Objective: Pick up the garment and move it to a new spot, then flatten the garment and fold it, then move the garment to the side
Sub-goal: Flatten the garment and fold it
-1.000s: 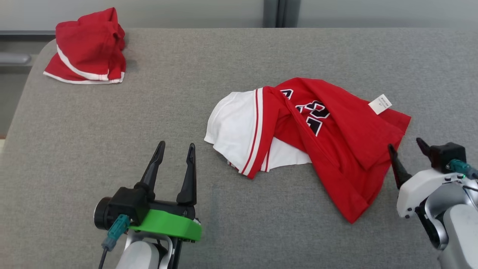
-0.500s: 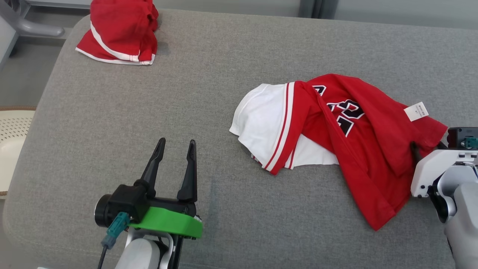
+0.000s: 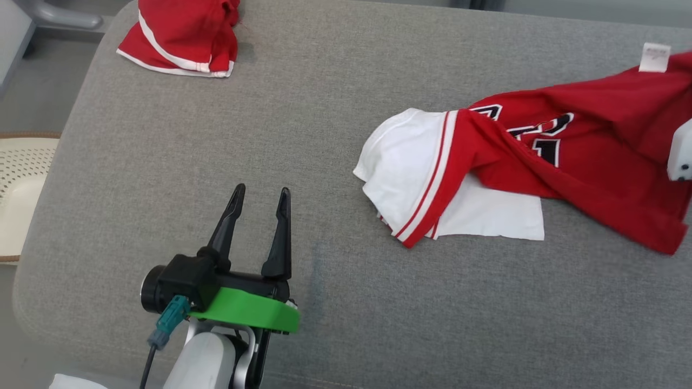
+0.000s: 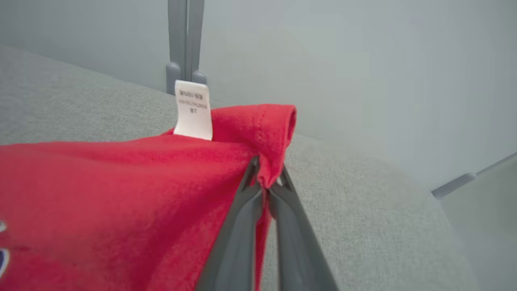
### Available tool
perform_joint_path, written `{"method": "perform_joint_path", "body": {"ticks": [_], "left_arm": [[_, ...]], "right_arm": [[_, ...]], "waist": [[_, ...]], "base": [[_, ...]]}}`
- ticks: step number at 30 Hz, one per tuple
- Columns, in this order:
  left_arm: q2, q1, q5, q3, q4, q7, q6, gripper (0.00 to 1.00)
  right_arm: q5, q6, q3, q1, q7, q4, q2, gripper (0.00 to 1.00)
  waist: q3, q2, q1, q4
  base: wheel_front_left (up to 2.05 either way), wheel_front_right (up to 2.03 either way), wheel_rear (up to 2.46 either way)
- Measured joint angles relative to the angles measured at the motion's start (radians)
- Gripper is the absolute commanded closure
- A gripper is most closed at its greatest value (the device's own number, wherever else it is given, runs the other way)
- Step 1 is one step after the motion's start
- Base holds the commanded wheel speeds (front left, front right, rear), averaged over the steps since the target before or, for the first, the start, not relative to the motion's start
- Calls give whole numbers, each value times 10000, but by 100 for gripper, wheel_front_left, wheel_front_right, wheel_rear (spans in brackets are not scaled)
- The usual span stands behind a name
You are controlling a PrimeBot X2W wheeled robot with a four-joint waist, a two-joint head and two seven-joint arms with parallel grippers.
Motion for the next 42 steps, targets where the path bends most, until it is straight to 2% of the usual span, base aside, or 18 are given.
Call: {"method": "perform_joint_path", "body": {"ticks": [6,8,15,20,23,28,34,38,42], "left_arm": [[2,-84,-148,-119,-40,0,46,0],[2,-99,-169,-163,-42,0,52,0],[2,-99,-219,-222,38,0,130,0],[2,-75,-140,-184,215,0,123,0],[0,-63,-79,-151,391,0,52,0],[0,-58,-50,-100,755,0,-42,0],[-2,-89,-105,-437,2238,2,-313,0],[-2,-639,-619,-616,3143,401,-556,0],[-2,-1105,-1908,-823,3712,1172,-826,0]], "right_arm": [[-1189,0,-389,-1290,-727,759,-337,100],[-1453,0,-499,-1531,-869,1116,-270,0],[-1894,0,-627,-1816,-1764,1770,410,0],[-1645,0,-299,-1546,-2134,1471,1001,0],[-1289,0,-67,-1019,-2190,976,1392,0],[-508,0,339,346,-2215,-596,1873,0],[148,-2,648,2077,-2215,-2173,2449,0],[364,-2,771,3057,-2213,-3041,2805,0],[368,-2,721,3768,-2213,-3749,3043,0]], "waist": [[170,0,0,337],[220,0,0,446],[134,0,0,479],[-144,0,0,201],[-343,0,0,-35],[-703,0,0,-497],[-1073,0,0,-1073],[-1215,0,0,-1484],[-1264,0,0,-1888]], "base": [[0,0,0],[0,0,0],[0,0,0],[0,0,0],[0,0,0],[0,0,0],[0,0,0],[0,0,0],[0,0,0]]}}
